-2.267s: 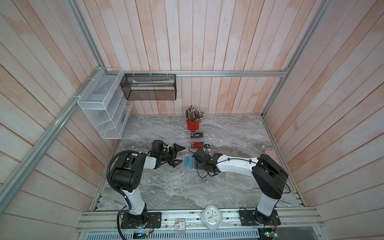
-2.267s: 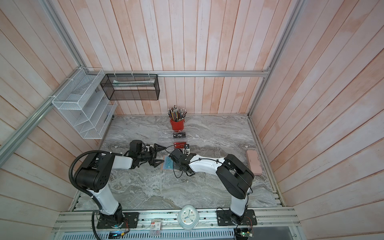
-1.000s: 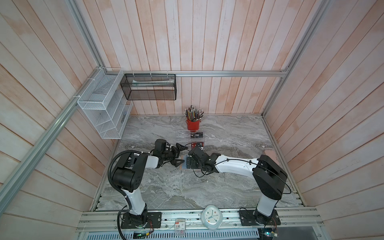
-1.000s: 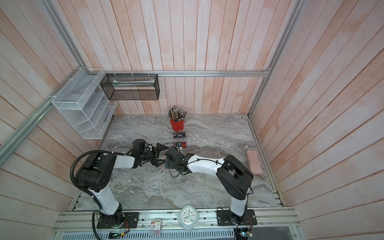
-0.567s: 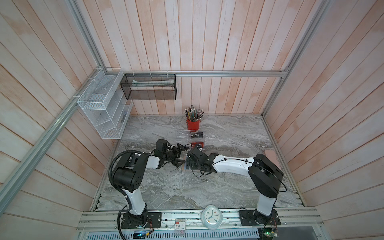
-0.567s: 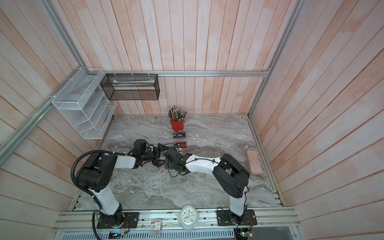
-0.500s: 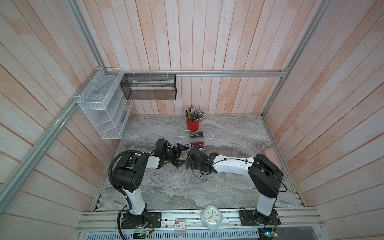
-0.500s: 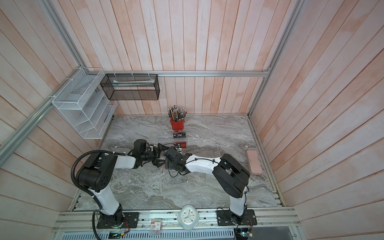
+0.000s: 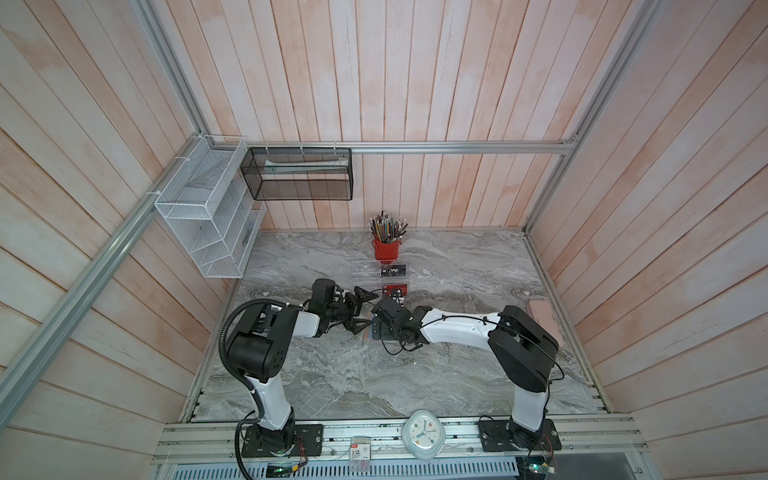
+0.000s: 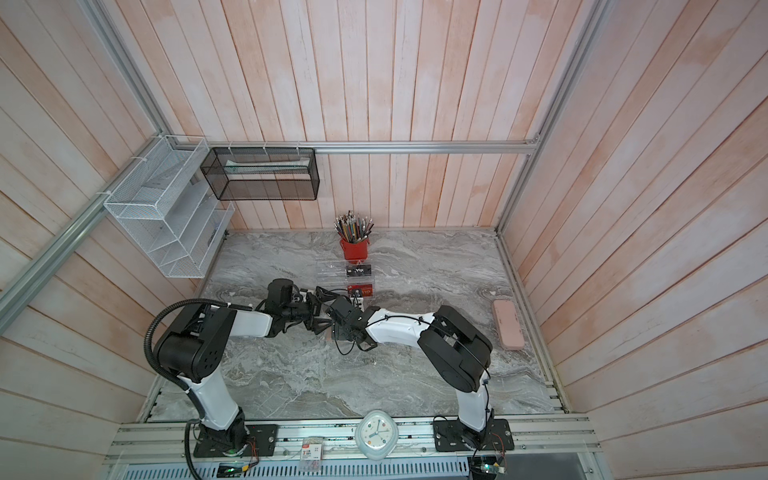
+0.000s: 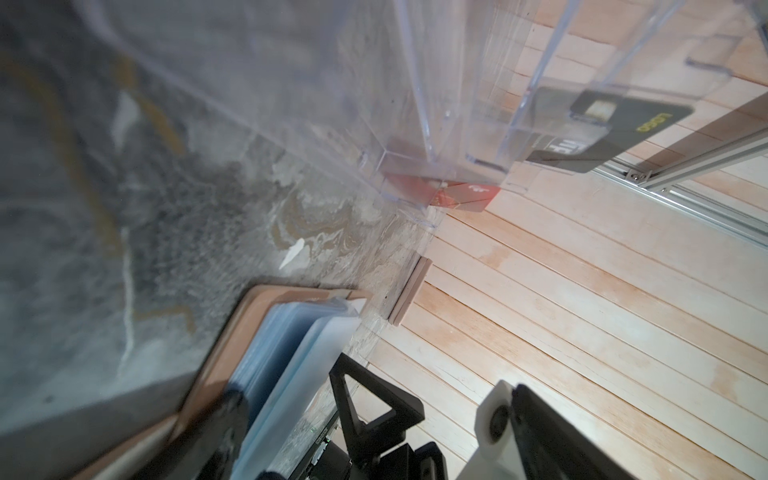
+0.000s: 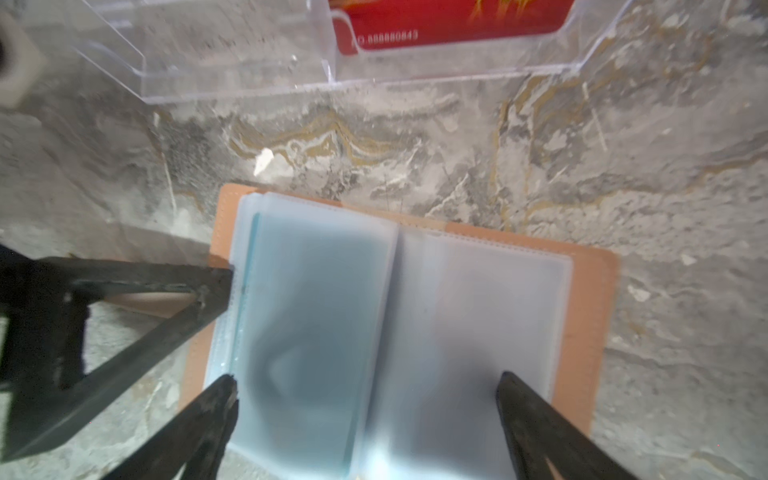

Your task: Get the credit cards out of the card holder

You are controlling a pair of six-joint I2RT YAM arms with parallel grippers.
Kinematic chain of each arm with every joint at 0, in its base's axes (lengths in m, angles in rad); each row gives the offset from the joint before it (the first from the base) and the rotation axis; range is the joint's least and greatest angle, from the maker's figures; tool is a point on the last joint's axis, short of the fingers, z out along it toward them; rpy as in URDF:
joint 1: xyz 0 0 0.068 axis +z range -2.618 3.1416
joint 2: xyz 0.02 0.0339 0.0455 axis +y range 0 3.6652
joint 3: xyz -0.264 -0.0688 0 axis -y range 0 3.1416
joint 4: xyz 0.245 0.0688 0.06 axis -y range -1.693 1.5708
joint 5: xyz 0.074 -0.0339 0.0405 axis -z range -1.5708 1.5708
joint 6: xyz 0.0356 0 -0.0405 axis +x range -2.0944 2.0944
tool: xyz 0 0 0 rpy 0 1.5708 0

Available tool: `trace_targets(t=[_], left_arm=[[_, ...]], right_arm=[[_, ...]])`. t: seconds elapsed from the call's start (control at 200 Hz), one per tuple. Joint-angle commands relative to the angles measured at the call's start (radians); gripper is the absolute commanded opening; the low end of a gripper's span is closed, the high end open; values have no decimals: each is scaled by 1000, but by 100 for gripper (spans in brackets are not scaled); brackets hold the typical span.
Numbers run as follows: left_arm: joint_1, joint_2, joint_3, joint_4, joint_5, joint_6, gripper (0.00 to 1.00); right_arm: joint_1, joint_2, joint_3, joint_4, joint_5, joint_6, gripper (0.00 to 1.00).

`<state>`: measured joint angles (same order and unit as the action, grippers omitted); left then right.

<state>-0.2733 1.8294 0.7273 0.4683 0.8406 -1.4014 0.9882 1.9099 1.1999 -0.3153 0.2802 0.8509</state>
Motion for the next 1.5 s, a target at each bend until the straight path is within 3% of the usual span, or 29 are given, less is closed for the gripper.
trace_targets(t=[0.0,0.5,0.83,0.97,1.205,1.495], left_arm=[[-3,33,-23,19,-3,-13,100],[-3,36,-41,35,-2,-18,100],[-1,30,-42,33,0,-18,100],[-2,31,-42,34,0,-18,100],[1,30,-42,30,2,-17,100],[1,31,-40,29,2,-15,100]], right_arm=[[12,27,30,-39,25,25,98],[10,7,24,47,-39,-7,84],[3,14,40,55,-64,-12,68],[-6,1,16,99,-102,-8,56],[-19,2,-8,132,-151,-2,53],[-34,-14,-44,162,-174,9,41]])
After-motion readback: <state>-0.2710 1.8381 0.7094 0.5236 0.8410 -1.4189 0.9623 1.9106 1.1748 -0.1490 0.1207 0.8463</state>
